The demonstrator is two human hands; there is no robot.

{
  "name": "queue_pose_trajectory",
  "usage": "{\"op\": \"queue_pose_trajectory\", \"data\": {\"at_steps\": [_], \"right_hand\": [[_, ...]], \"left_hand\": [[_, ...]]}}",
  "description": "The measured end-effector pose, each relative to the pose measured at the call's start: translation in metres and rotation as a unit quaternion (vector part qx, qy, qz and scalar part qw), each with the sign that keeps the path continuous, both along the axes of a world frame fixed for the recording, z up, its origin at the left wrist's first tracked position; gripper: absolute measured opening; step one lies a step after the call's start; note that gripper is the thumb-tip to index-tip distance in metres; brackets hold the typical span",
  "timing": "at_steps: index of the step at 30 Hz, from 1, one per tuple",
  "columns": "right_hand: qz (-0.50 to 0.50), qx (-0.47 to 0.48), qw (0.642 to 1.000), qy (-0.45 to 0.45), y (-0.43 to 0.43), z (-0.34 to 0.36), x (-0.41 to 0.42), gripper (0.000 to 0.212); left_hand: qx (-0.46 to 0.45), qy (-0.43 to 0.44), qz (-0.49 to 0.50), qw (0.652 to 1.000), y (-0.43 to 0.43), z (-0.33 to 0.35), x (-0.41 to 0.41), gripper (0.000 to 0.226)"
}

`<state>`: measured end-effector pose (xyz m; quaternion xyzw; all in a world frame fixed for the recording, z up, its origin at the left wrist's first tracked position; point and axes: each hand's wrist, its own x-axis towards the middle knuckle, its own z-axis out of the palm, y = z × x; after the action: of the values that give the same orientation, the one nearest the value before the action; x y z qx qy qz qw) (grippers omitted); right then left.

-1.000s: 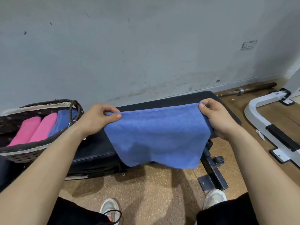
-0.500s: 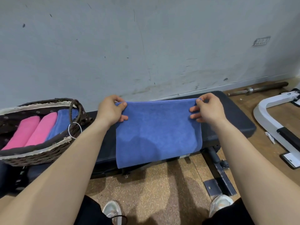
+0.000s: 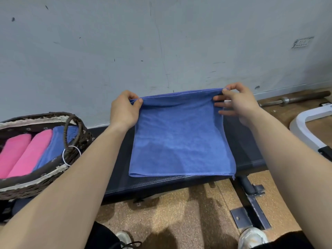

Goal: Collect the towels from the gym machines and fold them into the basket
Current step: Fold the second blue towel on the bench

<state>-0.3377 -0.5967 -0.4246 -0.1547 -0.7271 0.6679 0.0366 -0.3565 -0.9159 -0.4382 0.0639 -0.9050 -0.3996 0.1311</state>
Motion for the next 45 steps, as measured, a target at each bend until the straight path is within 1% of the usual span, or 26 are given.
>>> {"op": "queue_pose_trajectory", "data": {"at_steps": [4,6,8,10,12,13,15,17,19,22,24,26,29,31,34,36,38,39,40,41,43,44,45], "right_hand": [[0.008,0.029,1.0,0.0,0.006,-0.01,0.034,0.014],[0.008,0.061,0.998,0.003,0.01,-0.018,0.059,0.006],[0.025,0.109,0.994,0.0,0.015,-0.024,0.081,0.008],[0.041,0.15,0.988,-0.017,0.018,-0.027,0.099,0.007],[0.05,0.191,0.98,-0.037,0.019,-0.028,0.111,0.006],[0.057,0.209,0.975,-0.047,0.019,-0.03,0.117,0.007],[0.072,0.215,0.972,-0.063,0.016,-0.035,0.128,0.015],[0.081,0.226,0.968,-0.075,0.014,-0.04,0.137,0.02],[0.094,0.265,0.956,-0.084,0.015,-0.046,0.144,0.016],[0.108,0.312,0.94,-0.088,0.019,-0.049,0.15,0.012],[0.105,0.316,0.94,-0.072,0.023,-0.046,0.154,0.01],[0.104,0.299,0.947,-0.054,0.027,-0.041,0.156,0.009],[0.13,0.291,0.947,-0.049,0.029,-0.041,0.158,0.009],[0.152,0.32,0.934,-0.051,0.028,-0.047,0.159,0.01],[0.178,0.4,0.897,-0.063,0.024,-0.056,0.157,0.013],[0.195,0.47,0.857,-0.079,0.02,-0.056,0.154,0.016],[0.188,0.542,0.815,-0.08,0.015,-0.052,0.149,0.02],[0.176,0.561,0.806,-0.072,0.011,-0.048,0.146,0.021],[0.161,0.568,0.805,-0.058,0.005,-0.045,0.143,0.021],[0.148,0.562,0.813,-0.039,-0.004,-0.042,0.14,0.02],[0.138,0.526,0.839,0.006,-0.025,-0.041,0.131,0.015],[0.146,0.511,0.847,0.028,-0.037,-0.043,0.127,0.016],[0.159,0.505,0.847,0.042,-0.049,-0.047,0.123,0.024]], "left_hand": [[-0.029,-0.01,-0.038,0.999,-0.01,0.002,0.014,0.012],[-0.06,-0.026,-0.082,0.995,-0.018,0.003,0.028,0.009],[-0.091,-0.056,-0.145,0.984,-0.029,0.006,0.045,0.008],[-0.113,-0.095,-0.211,0.966,-0.039,0.007,0.063,0.013],[-0.139,-0.127,-0.242,0.952,-0.045,0.006,0.079,0.012],[-0.155,-0.136,-0.245,0.947,-0.047,0.005,0.087,0.012],[-0.184,-0.134,-0.243,0.943,-0.05,0.002,0.101,0.01],[-0.192,-0.126,-0.246,0.942,-0.051,-0.002,0.11,0.01],[-0.196,-0.13,-0.251,0.939,-0.051,-0.006,0.118,0.01],[-0.247,-0.128,-0.259,0.925,-0.045,-0.01,0.125,0.011],[-0.273,-0.105,-0.256,0.921,-0.039,-0.009,0.128,0.012],[-0.308,-0.088,-0.252,0.913,-0.036,-0.01,0.13,0.01],[-0.369,-0.104,-0.269,0.884,-0.037,-0.015,0.131,0.011],[-0.389,-0.118,-0.279,0.87,-0.036,-0.019,0.131,0.013],[-0.415,-0.14,-0.277,0.855,-0.033,-0.02,0.129,0.01],[-0.436,-0.159,-0.278,0.841,-0.03,-0.016,0.127,0.011],[-0.458,-0.169,-0.274,0.829,-0.025,-0.01,0.123,0.017],[-0.462,-0.168,-0.267,0.829,-0.02,-0.007,0.121,0.021],[-0.454,-0.162,-0.258,0.837,-0.013,-0.004,0.117,0.023],[-0.43,-0.149,-0.248,0.855,-0.005,-0.003,0.113,0.023],[-0.353,-0.115,-0.235,0.898,0.016,-0.007,0.107,0.02],[-0.317,-0.103,-0.236,0.913,0.028,-0.012,0.105,0.025],[-0.29,-0.102,-0.24,0.921,0.039,-0.018,0.104,0.034]]}}
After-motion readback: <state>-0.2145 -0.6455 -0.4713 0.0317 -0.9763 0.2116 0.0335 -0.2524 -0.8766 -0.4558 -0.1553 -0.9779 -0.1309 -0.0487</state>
